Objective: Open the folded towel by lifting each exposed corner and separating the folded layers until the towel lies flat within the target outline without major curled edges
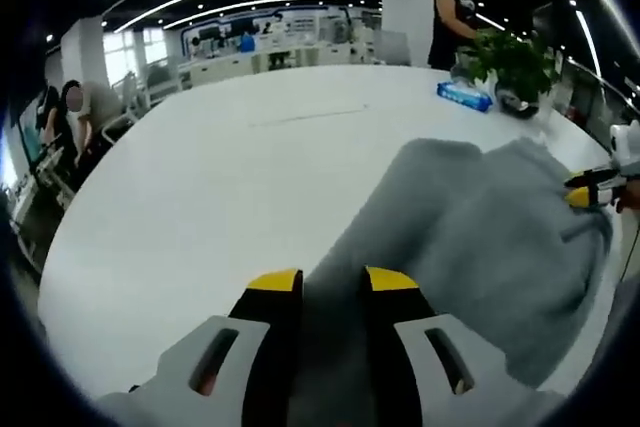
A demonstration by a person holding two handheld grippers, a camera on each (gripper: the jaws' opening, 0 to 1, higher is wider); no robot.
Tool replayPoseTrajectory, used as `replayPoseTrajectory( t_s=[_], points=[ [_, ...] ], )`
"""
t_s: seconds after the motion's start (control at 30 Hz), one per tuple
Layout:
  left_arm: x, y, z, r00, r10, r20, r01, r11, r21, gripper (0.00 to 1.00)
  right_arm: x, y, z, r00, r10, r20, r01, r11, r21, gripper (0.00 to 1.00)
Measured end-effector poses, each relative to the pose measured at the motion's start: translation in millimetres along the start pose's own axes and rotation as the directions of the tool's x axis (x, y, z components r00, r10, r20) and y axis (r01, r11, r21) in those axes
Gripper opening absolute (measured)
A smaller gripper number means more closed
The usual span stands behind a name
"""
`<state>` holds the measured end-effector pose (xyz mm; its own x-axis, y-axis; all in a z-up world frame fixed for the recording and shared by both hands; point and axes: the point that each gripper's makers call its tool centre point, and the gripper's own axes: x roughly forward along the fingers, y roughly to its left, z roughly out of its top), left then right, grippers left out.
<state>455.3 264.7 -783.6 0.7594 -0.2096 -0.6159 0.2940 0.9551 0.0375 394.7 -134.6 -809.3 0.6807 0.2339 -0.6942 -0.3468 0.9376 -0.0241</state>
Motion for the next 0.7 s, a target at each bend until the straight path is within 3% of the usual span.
replayPoseTrajectory(
  t_s=[0.23, 0.4, 0.7],
  points=[
    [8, 3.8, -3.9, 0.999, 0.042, -0.013, -0.042, 0.999, -0.001, 0.18, 0, -3, 1.8, 1.0, -0.015, 0.022, 0.014, 1.0, 0.028, 0.3],
    [8, 10.7, -3.7, 0.996, 0.091, -0.004, -0.09, 0.994, 0.069, 0.14, 0, -5, 2.4, 0.998, -0.044, 0.046, 0.042, 0.998, 0.039, 0.24],
    [4, 31.6, -7.6, 0.991, 0.131, -0.003, -0.131, 0.991, 0.032, 0.14, 0, -14, 3.2, 0.995, -0.082, 0.061, 0.08, 0.996, 0.029, 0.13]
  ],
)
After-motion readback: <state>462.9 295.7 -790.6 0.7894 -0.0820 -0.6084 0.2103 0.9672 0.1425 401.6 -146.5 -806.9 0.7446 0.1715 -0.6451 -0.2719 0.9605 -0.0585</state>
